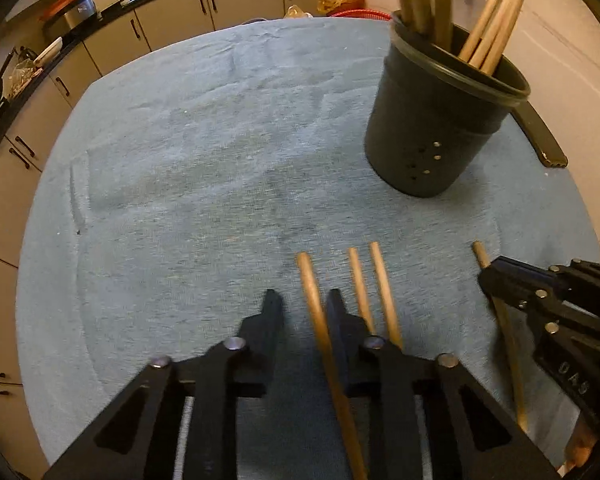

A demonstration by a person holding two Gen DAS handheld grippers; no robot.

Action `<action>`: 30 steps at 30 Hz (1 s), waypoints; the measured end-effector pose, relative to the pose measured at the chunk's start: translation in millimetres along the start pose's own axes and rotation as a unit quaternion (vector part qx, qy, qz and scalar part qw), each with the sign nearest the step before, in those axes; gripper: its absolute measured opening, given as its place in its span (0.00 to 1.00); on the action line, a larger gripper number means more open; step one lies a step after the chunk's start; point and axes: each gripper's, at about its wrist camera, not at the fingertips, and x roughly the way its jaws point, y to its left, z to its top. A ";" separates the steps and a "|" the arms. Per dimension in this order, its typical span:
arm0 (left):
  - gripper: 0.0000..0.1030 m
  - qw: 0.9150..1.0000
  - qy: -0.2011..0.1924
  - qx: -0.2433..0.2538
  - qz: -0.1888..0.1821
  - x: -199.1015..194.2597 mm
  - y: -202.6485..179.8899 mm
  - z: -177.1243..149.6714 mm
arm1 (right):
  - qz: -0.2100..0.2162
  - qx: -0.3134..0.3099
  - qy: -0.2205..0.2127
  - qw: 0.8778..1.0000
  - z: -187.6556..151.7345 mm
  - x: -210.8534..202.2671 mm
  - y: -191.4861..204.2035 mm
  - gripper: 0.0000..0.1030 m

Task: Organize utensils
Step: 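Close the left gripper on a chopstick while the right gripper grasps another, then lift the left gripper's chopstick upright while the right gripper lifts its own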

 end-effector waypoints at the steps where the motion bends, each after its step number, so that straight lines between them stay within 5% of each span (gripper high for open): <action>1: 0.17 1.000 0.002 -0.004 -0.004 0.1 2.6 2.2 | 0.003 -0.004 0.005 1.000 0.3 0.4 0.3 0.11; 6: 0.19 1.000 -0.003 0.004 0.012 4.2 2.8 13.2 | -0.013 -0.030 0.014 0.999 7.4 4.4 8.2 0.11; 10: 0.08 1.000 -0.008 -0.016 -0.001 0.6 10.8 12.0 | -0.009 -0.022 0.004 1.000 5.4 0.5 10.4 0.08; 20: 0.07 0.977 -0.187 -0.102 -0.027 -135.4 57.0 -40.2 | 0.044 0.019 -0.198 0.979 -27.6 -126.0 -1.5 0.08; 30: 0.07 0.956 -0.270 -0.112 -0.014 -199.4 48.7 -100.4 | 0.046 0.014 -0.260 0.964 -66.7 -180.0 10.6 0.08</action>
